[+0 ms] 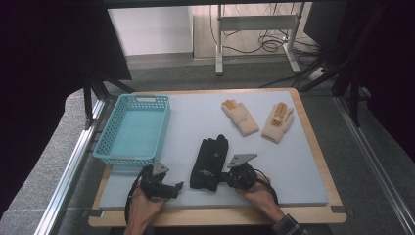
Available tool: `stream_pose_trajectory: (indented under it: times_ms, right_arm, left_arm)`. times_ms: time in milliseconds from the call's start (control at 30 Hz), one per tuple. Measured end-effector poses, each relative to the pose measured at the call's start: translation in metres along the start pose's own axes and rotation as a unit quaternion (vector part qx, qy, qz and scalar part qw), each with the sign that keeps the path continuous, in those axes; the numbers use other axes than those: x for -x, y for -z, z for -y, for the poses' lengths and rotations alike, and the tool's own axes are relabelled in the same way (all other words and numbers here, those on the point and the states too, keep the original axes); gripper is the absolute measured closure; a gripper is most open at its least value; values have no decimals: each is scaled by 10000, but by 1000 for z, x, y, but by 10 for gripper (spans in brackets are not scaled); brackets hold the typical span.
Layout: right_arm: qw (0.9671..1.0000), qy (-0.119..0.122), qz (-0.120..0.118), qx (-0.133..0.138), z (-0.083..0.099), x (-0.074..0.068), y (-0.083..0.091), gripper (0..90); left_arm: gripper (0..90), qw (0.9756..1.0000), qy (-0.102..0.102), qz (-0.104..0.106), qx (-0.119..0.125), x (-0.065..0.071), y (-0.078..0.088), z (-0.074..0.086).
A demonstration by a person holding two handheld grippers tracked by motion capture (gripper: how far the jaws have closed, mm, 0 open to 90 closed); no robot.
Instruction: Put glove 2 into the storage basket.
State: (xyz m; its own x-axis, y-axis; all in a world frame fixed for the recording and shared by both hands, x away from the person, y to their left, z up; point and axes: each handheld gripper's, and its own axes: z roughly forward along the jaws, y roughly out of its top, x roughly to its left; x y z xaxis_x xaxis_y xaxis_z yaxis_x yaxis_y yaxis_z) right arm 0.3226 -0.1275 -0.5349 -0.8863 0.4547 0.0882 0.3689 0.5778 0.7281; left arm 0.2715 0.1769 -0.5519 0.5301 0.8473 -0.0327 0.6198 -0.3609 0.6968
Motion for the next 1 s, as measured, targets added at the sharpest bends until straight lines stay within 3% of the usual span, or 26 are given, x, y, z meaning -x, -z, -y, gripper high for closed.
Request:
stream_pose_trajectory:
  times_ms: [100, 267, 533, 733, 1000]
  right_arm:
    - [10000, -10, -25, 6, -5, -3, -7, 829]
    - [10000, -28, -33, 16, -15, -6, -20, 821]
    - [10000, -31, -23, 48, -21, -8, -28, 818]
    - [9999, 49, 83, 121, -19, -7, -12, 787]
    - [9981, -124, 524, 303, -7, 13, 26, 684]
  left_arm:
    - [10, 10000, -3, 28, -4, -2, 1, 2]
    - [20, 9997, -228, 27, 84, -2, 2, 3]
    - [14, 9995, -135, 212, 215, -6, 0, 6]
    - [12, 9994, -93, 211, 253, -6, -1, 7]
    - [11, 9994, -82, 212, 242, -6, -1, 7]
